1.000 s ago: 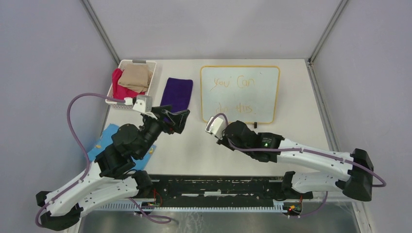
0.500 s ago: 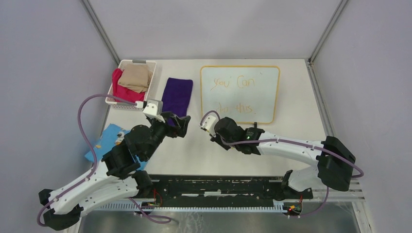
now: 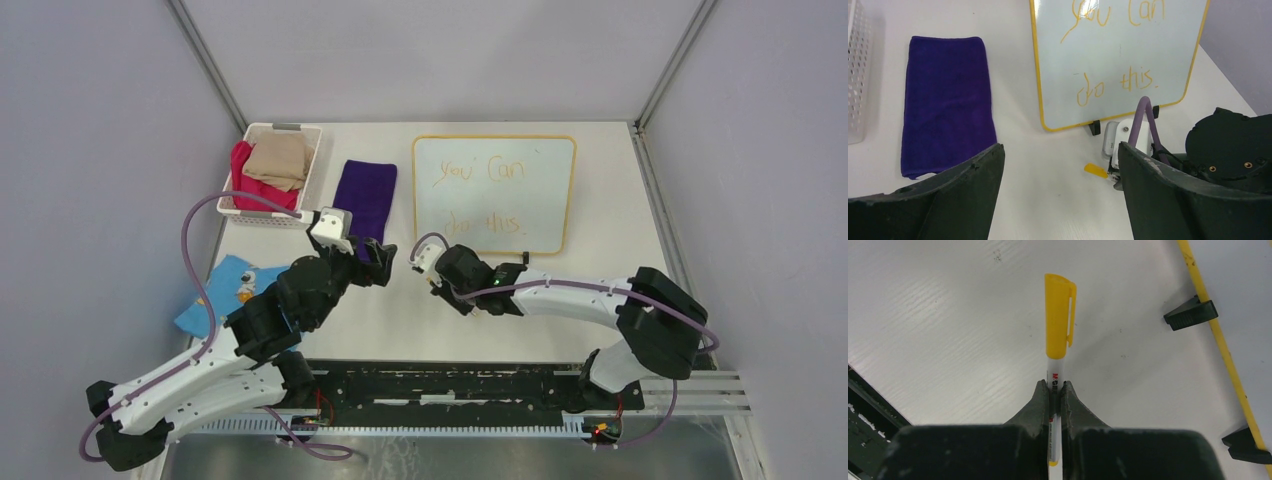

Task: Write a sentence on the whiteboard
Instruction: Place the whiteboard marker at the center of the board.

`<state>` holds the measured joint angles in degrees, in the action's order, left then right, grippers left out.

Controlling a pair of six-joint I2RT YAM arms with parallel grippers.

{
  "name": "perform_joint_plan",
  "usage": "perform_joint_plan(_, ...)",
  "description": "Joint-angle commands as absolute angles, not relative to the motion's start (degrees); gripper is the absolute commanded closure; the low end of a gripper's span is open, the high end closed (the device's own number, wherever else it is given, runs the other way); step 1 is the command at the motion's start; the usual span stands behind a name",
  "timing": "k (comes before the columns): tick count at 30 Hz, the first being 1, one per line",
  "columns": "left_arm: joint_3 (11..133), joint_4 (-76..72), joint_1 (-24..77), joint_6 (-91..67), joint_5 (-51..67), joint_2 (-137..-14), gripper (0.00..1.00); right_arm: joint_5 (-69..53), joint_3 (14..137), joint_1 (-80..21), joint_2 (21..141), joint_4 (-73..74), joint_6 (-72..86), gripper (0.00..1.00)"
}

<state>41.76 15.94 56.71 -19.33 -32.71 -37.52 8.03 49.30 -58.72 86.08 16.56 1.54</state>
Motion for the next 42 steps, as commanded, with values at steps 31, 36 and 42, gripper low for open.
perform_joint_plan(31,41.11,13.44,56.73,-16.08,-36.50,-36.73,0.14,10.73,51.87,-57.04,96.62,14.02,4.02,0.82)
perform_joint_plan(36,41.05,13.37,56.78,-16.13,-36.30,-37.07,0.14,10.51,51.09,-56.77,96.12,13.45,4.48,0.79)
perform_joint_plan(42,41.05,13.36,56.78,-16.17,-36.30,-37.08,0.14,10.38,49.55,-56.48,95.07,12.80,4.67,0.75)
